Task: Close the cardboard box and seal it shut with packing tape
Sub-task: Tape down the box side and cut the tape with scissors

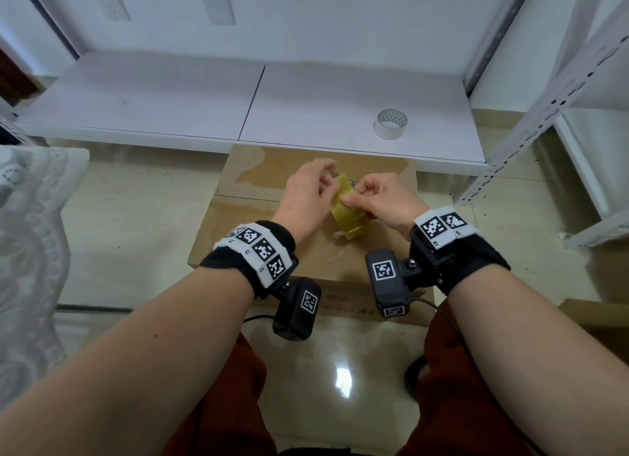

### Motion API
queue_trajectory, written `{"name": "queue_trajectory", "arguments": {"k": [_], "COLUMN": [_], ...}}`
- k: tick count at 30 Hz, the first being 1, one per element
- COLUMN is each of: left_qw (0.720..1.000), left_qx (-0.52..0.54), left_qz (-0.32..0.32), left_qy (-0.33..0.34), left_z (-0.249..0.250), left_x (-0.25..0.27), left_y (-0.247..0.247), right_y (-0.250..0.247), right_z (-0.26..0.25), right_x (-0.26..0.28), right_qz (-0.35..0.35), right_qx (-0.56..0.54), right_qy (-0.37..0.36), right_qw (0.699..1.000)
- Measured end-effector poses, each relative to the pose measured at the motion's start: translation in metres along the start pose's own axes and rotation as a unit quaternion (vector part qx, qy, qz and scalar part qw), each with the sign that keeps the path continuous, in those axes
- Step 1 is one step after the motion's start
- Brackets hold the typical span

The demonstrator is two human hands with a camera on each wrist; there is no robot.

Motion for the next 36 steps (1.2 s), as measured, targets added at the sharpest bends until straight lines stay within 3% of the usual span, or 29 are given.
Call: {"name": "queue_trajectory", "arguments": {"k": [9,17,28,30,34,36], "left_qw": [0.997,0.987,0.988,0.993,0.994,0.988], "left_qx": [-0.056,-0.139,-0.12,-0.084,0.063,0.108], "left_qz": [0.058,0.048,0.06,0.059,0.056,0.033], "left_qy": [0.012,0.058,0.074,0.057,-0.071,-0.104], "left_z": [-0.011,0.003,0.012,0.013,0.005,0.003], "left_x": [-0.005,-0.002,0.001,0.001,-0.003,-0.005], "left_y": [-0.006,-0.007,-0.001,0.002,0.003,0.003], "right_y": [0.005,0.003,-0.007,-0.011,-0.015,-0.015], "right_z": [-0.005,-0.006,-0.002,-0.004,-0.007,-0.007], "right_x": [-0.002,-0.002,-0.002,0.0,0.003,0.003], "right_qz": [0.02,0.022,0.078,0.08,0.09,0.091], "right_qx": [-0.003,-0.004,-0.002,-0.007,0.016,0.02], "right_qy": [-0.017,-0.011,-0.023,-0.028,-0.04,-0.042], "right_qw": [1.0,1.0,0.997,0.996,0.995,0.995]}}
Point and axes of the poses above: each hand's wrist, its own x-axis away from the middle knuckle, its own y-axis out of the palm, z = x × y, the point moved 3 cm from there along -x, towards the middle knuckle, and after that the axes turned 13 degrees about y, right-handed, at the moved point
